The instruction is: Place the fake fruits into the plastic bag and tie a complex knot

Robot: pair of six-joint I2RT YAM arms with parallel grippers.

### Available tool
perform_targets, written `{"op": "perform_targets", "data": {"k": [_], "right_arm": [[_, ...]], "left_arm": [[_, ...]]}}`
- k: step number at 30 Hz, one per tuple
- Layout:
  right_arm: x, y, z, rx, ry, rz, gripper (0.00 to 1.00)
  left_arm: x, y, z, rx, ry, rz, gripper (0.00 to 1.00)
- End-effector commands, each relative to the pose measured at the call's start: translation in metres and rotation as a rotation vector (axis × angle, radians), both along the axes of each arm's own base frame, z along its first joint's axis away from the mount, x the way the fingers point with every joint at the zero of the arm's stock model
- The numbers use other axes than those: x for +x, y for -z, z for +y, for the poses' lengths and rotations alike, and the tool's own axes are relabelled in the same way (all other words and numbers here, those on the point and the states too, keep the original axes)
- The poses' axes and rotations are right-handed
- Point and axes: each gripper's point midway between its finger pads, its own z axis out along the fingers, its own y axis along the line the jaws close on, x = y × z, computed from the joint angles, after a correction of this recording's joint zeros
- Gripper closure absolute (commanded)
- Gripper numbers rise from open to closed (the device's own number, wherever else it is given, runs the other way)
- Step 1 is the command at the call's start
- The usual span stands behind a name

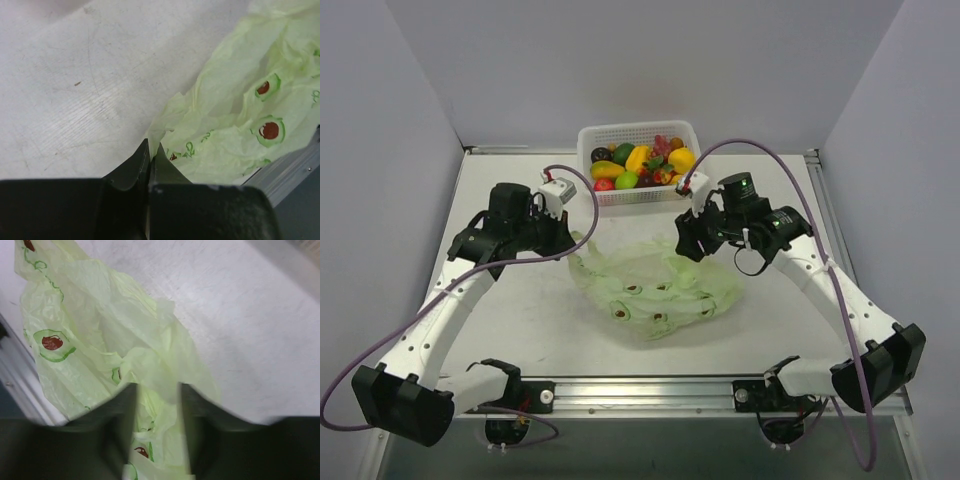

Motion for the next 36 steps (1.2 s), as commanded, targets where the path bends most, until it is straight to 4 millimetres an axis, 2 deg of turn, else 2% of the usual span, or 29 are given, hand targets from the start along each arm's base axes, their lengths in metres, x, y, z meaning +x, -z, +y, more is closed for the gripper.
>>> {"op": "perform_targets", "data": {"k": [1,4,7,10,11,13,16,18,22,25,29,32,33,34,35,36], "right_arm": [[0.017,-0.011,-0.024,-0.123,0.058,-0.116,0.47],[0.026,-0.024,-0.037,-0.125,0.161,-0.132,0.29],[0.033,-0.042,-0.051,-0.086,0.275,-0.136,0.27],[0.025,-0.038,-0.048,-0.028,0.297,-0.068,0.31],[0.017,-0.028,-0.041,-0.007,0.274,-0.02,0.32],[0.013,-0.014,-0.032,0.013,0.292,0.05,0.34],[0.014,0.008,-0.018,-0.04,0.283,0.079,0.35],[0.013,0.014,-0.004,-0.068,0.254,0.06,0.35],[0.014,0.039,0.01,-0.151,0.228,0.062,0.33],[0.013,0.073,0.009,-0.238,0.243,0.114,0.33],[0.007,0.105,0.003,-0.311,0.245,0.18,0.35],[0.005,0.117,-0.003,-0.332,0.255,0.212,0.49],[0.007,0.117,-0.006,-0.333,0.262,0.212,0.63],[0.01,0.112,-0.009,-0.319,0.273,0.209,0.81],[0.019,0.104,-0.014,-0.285,0.294,0.212,0.94],[0.025,0.095,-0.02,-0.264,0.306,0.209,1.0]], "left_arm": [[-0.006,-0.025,-0.013,-0.118,-0.002,-0.017,1.0],[-0.009,-0.039,-0.022,-0.192,-0.022,-0.003,1.0],[-0.007,-0.051,-0.025,-0.244,-0.072,0.014,1.0],[-0.007,-0.054,-0.027,-0.263,-0.081,0.023,1.0],[-0.008,-0.055,-0.028,-0.27,-0.075,0.021,1.0],[-0.009,-0.052,-0.03,-0.278,-0.065,0.019,1.0],[-0.007,-0.05,-0.031,-0.272,-0.057,0.01,1.0],[-0.006,-0.05,-0.032,-0.267,-0.053,0.008,1.0],[-0.004,-0.052,-0.031,-0.263,-0.056,-0.003,1.0],[-0.004,-0.053,-0.032,-0.265,-0.052,-0.006,1.0],[-0.004,-0.055,-0.03,-0.257,-0.052,-0.02,1.0],[-0.005,-0.052,-0.029,-0.246,-0.047,-0.026,1.0],[-0.004,-0.052,-0.027,-0.237,-0.044,-0.036,1.0],[-0.003,-0.052,-0.025,-0.227,-0.043,-0.05,1.0],[-0.003,-0.051,-0.022,-0.21,-0.042,-0.06,1.0],[0.0,-0.05,-0.016,-0.173,-0.037,-0.094,1.0]]}}
